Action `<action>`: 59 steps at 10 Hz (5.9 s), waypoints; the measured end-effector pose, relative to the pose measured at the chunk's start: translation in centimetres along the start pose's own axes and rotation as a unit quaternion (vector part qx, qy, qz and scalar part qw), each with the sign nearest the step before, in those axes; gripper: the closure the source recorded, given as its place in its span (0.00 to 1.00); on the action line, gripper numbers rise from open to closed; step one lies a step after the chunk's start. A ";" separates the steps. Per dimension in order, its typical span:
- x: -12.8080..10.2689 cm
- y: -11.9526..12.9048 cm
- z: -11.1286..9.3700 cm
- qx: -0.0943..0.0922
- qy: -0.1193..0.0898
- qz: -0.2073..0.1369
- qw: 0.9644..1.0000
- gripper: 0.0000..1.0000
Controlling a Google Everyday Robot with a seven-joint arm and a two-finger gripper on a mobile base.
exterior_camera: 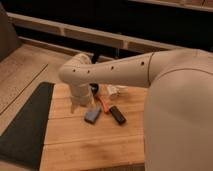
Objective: Place the pepper in the ceramic bowl
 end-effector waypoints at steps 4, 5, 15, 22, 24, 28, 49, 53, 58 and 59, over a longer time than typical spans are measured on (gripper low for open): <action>0.0 0.0 -0.1 0.000 -0.001 0.000 1.000 0.35; 0.0 0.0 -0.1 0.000 -0.001 0.000 1.000 0.35; 0.0 0.0 0.0 0.000 0.000 0.000 1.000 0.35; -0.5 -0.1 -0.1 -0.005 -0.008 -0.004 1.000 0.35; -3.0 -1.0 -1.0 -0.037 -0.050 -0.026 0.998 0.35; -6.9 -6.8 -3.9 -0.090 -0.146 -0.031 0.985 0.35; -13.1 -18.2 7.8 0.006 -0.079 -0.107 0.991 0.35; -15.2 -15.5 10.6 0.003 -0.058 -0.138 0.989 0.35; -16.5 -13.3 14.0 -0.012 -0.025 -0.153 0.988 0.35; -16.7 -13.2 14.5 -0.015 -0.020 -0.153 0.988 0.35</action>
